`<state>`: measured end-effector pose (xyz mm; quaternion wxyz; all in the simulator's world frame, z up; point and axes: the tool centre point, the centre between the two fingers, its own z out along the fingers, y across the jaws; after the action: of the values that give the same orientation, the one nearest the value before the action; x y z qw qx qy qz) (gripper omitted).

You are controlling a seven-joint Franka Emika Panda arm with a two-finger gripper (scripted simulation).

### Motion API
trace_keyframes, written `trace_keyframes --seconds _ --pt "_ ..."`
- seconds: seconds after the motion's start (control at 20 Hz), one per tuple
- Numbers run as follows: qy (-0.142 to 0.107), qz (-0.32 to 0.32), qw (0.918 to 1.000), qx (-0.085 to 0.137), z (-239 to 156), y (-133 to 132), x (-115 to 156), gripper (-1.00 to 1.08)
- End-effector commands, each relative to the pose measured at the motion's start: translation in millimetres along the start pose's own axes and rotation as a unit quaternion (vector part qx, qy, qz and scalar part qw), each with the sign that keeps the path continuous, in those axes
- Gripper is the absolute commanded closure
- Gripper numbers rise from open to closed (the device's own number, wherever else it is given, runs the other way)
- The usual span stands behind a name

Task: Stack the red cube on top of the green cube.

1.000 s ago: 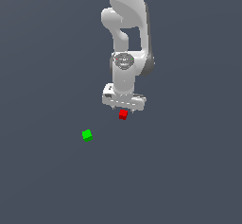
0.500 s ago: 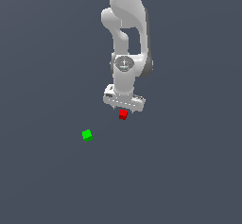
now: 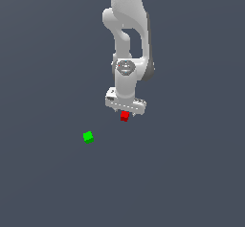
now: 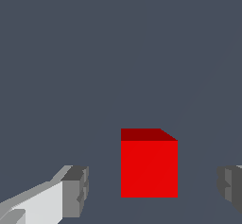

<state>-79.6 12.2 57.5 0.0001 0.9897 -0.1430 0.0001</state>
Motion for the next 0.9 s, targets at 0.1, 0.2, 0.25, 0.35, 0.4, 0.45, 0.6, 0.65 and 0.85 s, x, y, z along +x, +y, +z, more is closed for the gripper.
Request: trace_keyframes --seconds 0.1,0.2,0.25,0.35,0.4,0.45,0.6,0.65,0.85 --pt "0.000 0.000 1.0000 0.000 20.7 0.3 -0.8 -0.92" --pt "0.000 0.000 1.0000 0.000 28.4 0.1 -0.8 -0.92" --pt "0.000 0.000 1.0000 0.000 31.4 0.0 -0.7 -0.92" --pt "0.000 0.000 1.0000 0.000 35.5 -0.1 -0.5 -0.92" --pt "0.000 0.000 1.0000 0.000 36.8 -0.2 -0.3 -0.92" --pt "0.000 0.000 1.0000 0.000 37.5 -0.2 -0.2 -0.92" --pt "0.000 0.000 1.0000 0.000 37.8 -0.3 -0.2 1.08" --pt "0.000 0.000 1.0000 0.000 37.8 -0.3 -0.2 1.08" --pt "0.000 0.000 1.0000 0.000 37.8 -0.3 -0.2 1.08"
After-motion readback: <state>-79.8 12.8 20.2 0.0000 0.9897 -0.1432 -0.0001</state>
